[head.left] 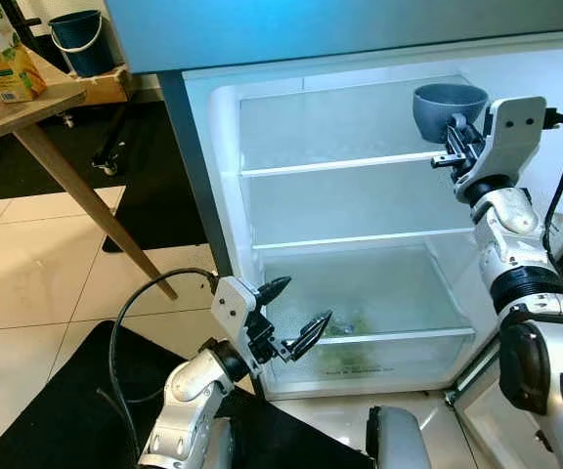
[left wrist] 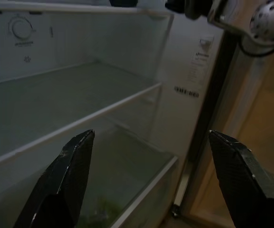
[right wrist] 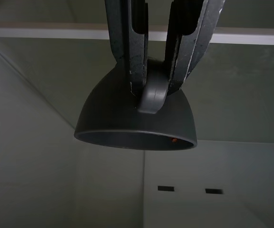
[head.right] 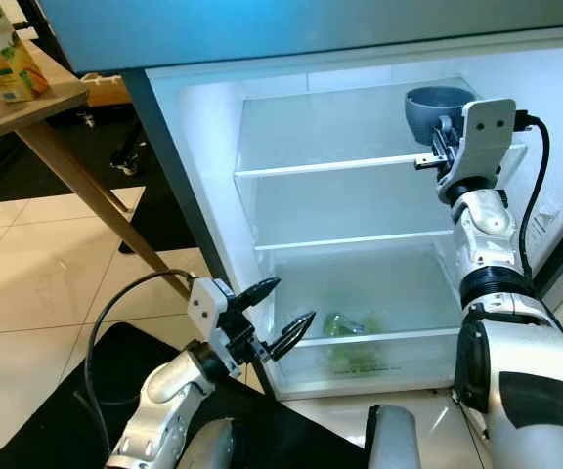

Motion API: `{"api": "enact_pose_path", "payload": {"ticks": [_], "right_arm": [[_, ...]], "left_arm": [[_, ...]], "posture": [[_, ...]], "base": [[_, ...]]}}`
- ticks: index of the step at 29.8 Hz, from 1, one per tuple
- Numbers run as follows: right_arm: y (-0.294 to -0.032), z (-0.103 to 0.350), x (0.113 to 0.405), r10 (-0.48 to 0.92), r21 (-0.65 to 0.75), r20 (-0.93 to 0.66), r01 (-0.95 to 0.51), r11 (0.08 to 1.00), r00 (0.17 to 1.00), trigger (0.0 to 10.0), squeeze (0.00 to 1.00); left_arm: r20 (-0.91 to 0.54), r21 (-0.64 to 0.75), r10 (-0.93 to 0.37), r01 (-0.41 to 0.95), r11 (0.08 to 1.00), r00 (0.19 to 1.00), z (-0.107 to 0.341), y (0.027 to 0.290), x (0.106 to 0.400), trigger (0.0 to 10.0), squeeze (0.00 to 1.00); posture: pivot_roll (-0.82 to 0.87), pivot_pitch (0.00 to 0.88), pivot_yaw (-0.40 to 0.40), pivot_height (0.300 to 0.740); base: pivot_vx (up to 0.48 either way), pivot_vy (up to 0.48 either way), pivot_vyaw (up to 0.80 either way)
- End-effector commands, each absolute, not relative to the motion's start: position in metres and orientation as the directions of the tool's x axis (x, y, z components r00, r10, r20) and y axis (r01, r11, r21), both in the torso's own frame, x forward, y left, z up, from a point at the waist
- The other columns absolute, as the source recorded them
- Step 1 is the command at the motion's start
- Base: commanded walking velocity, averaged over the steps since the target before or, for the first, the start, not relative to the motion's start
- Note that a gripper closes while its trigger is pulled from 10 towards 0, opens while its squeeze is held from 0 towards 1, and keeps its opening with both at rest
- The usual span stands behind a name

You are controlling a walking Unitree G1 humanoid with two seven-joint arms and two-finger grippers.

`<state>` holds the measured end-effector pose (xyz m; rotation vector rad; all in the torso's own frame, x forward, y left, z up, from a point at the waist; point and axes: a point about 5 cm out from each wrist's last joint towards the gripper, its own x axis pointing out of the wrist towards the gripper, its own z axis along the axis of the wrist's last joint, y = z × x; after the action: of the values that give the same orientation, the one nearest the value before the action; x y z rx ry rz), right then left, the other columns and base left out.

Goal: Restocking fridge

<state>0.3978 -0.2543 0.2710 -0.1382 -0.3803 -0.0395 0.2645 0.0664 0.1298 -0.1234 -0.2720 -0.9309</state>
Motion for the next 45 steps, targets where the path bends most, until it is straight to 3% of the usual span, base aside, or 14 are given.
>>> {"api": "enact_pose_path", "payload": {"ticks": [1, 13, 14, 15, 16, 18, 19, 20, 21, 22, 37, 45], "right_arm": [[-0.258, 0.254, 0.398, -0.034, -0.121, 0.297, 0.073, 0.990, 0.954, 10.0, 0.00], [-0.259, 0.258, 0.399, -0.036, -0.117, 0.296, 0.074, 0.990, 0.955, 10.0, 0.00], [-0.259, 0.257, 0.399, -0.036, -0.115, 0.293, 0.073, 0.991, 0.955, 10.0, 0.75], [-0.258, 0.256, 0.399, -0.036, -0.111, 0.290, 0.071, 0.991, 0.956, 10.0, 0.75], [-0.257, 0.256, 0.399, -0.035, -0.109, 0.290, 0.070, 0.992, 0.957, 10.0, 0.90], [-0.257, 0.256, 0.399, -0.035, -0.108, 0.292, 0.070, 0.992, 0.956, 10.0, 0.89], [-0.257, 0.257, 0.399, -0.036, -0.108, 0.295, 0.070, 0.992, 0.955, 10.0, 0.83], [-0.258, 0.258, 0.399, -0.036, -0.106, 0.299, 0.071, 0.992, 0.954, 10.0, 0.67], [-0.258, 0.258, 0.399, -0.036, -0.106, 0.299, 0.071, 0.992, 0.954, 10.0, 0.67], [-0.258, 0.259, 0.399, -0.036, -0.105, 0.305, 0.071, 0.992, 0.952, 10.0, 0.00], [-0.269, 0.271, 0.389, 0.000, -0.092, 0.422, 0.043, 0.995, 0.907, 10.0, 0.00], [-0.269, 0.257, 0.376, 0.141, -0.130, 0.454, -0.091, 0.987, 0.880, 10.0, 0.00]], "left_arm": [[0.261, 0.013, -0.776, 0.802, 0.598, 0.574, 0.127, 0.071, 0.262, 10.0, 0.00], [0.262, 0.013, -0.775, 0.801, 0.598, 0.574, 0.134, 0.071, 0.259, 10.0, 0.00], [0.261, 0.013, -0.776, 0.802, 0.598, 0.574, 0.134, 0.071, 0.258, 10.0, 0.00], [0.260, 0.013, -0.777, 0.802, 0.597, 0.574, 0.134, 0.072, 0.258, 10.0, 0.00], [0.258, 0.013, -0.777, 0.802, 0.597, 0.574, 0.134, 0.072, 0.258, 10.0, 0.00], [0.258, 0.013, -0.776, 0.801, 0.598, 0.575, 0.134, 0.072, 0.257, 10.0, 0.00], [0.257, 0.013, -0.776, 0.801, 0.598, 0.576, 0.134, 0.072, 0.257, 10.0, 0.00], [0.257, 0.013, -0.776, 0.801, 0.599, 0.576, 0.135, 0.072, 0.257, 10.0, 0.00], [0.257, 0.013, -0.776, 0.801, 0.599, 0.576, 0.135, 0.072, 0.257, 10.0, 0.00], [0.256, 0.012, -0.776, 0.801, 0.599, 0.577, 0.135, 0.072, 0.257, 10.0, 0.00], [0.266, 0.006, -0.784, 0.812, 0.583, 0.561, 0.135, 0.063, 0.263, 10.0, 0.00], [0.273, 0.010, -0.789, 0.819, 0.574, 0.550, 0.136, 0.060, 0.269, 10.0, 0.00]], "posture": [[0.09, 0.214, 0.103, 0.566], [0.10, 0.223, 0.105, 0.566], [0.11, 0.226, 0.105, 0.566], [0.11, 0.226, 0.105, 0.566], [0.11, 0.226, 0.105, 0.566], [0.11, 0.223, 0.104, 0.566], [0.11, 0.223, 0.104, 0.566], [0.11, 0.223, 0.104, 0.566], [0.11, 0.223, 0.104, 0.566], [0.10, 0.218, 0.102, 0.566], [0.06, 0.184, 0.098, 0.566], [0.02, 0.160, 0.102, 0.566]], "base": [[0.000, 0.000, 0.00], [0.000, 0.000, 0.00], [0.000, 0.000, 0.00], [0.000, 0.000, 0.00], [0.000, 0.000, 0.00], [0.000, 0.000, 0.00], [0.000, 0.000, 0.00], [0.000, 0.000, 0.00], [0.000, 0.000, 0.00], [0.000, 0.000, 0.00], [0.000, 0.000, 0.00], [0.000, 0.000, 0.00]]}}
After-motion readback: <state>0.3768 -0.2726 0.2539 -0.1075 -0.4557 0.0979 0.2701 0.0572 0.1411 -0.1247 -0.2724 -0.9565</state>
